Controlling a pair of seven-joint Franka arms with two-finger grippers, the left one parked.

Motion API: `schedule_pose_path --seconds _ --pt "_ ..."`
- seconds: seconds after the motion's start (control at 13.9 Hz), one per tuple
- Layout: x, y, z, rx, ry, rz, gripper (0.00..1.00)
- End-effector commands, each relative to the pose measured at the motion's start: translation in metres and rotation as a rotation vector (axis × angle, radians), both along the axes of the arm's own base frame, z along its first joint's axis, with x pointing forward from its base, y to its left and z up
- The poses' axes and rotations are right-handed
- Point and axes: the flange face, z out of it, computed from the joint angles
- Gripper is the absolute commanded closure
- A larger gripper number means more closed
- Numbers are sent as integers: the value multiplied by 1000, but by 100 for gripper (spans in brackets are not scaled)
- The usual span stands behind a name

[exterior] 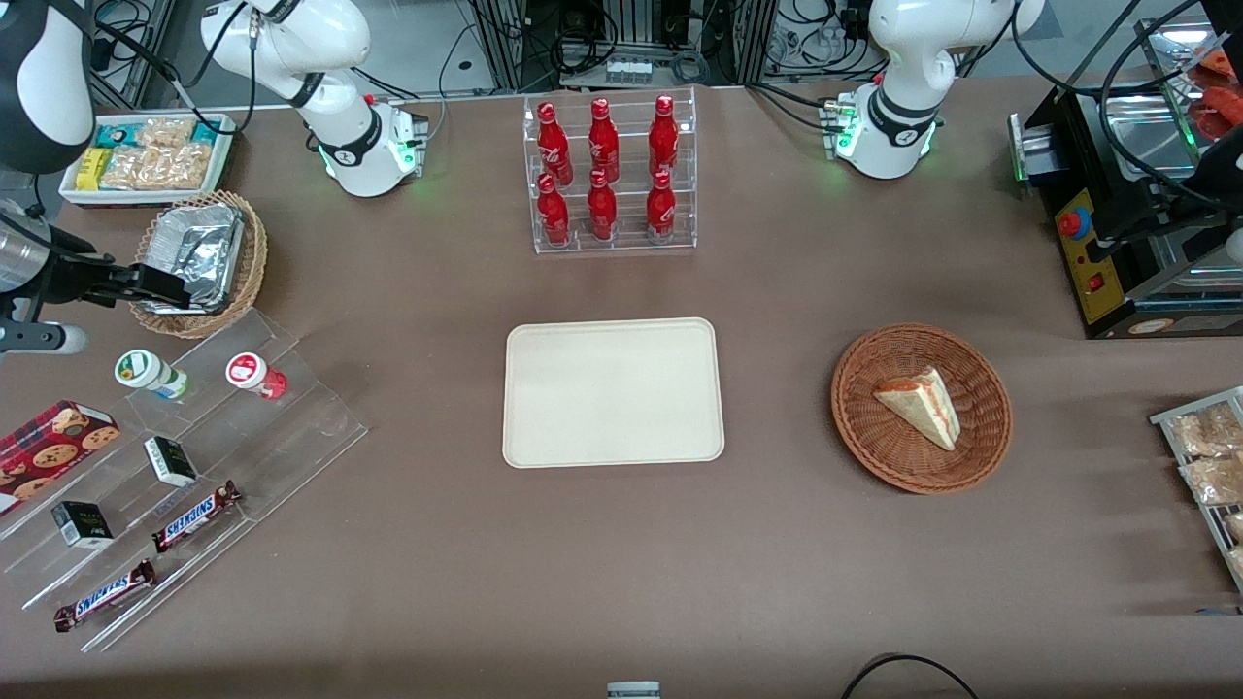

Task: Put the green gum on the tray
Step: 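Move the right gripper down toward the green-labelled gum bottle on the acrylic rack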

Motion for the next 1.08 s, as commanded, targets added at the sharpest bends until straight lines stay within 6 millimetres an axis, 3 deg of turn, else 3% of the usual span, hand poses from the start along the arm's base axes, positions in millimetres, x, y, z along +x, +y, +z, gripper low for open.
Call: schedule_pose_path --seconds 0.0,0.22,0.5,0.79,1.01 --pt "3 -7 4 -16 -4 -16 0" --pt "7 -13 3 -17 -32 16 0" --pt "10 -39 -37 3 -36 141 0" --pt "12 -59 -56 5 -63 327 0" --pt "8 -77 -72 -7 -54 562 0"
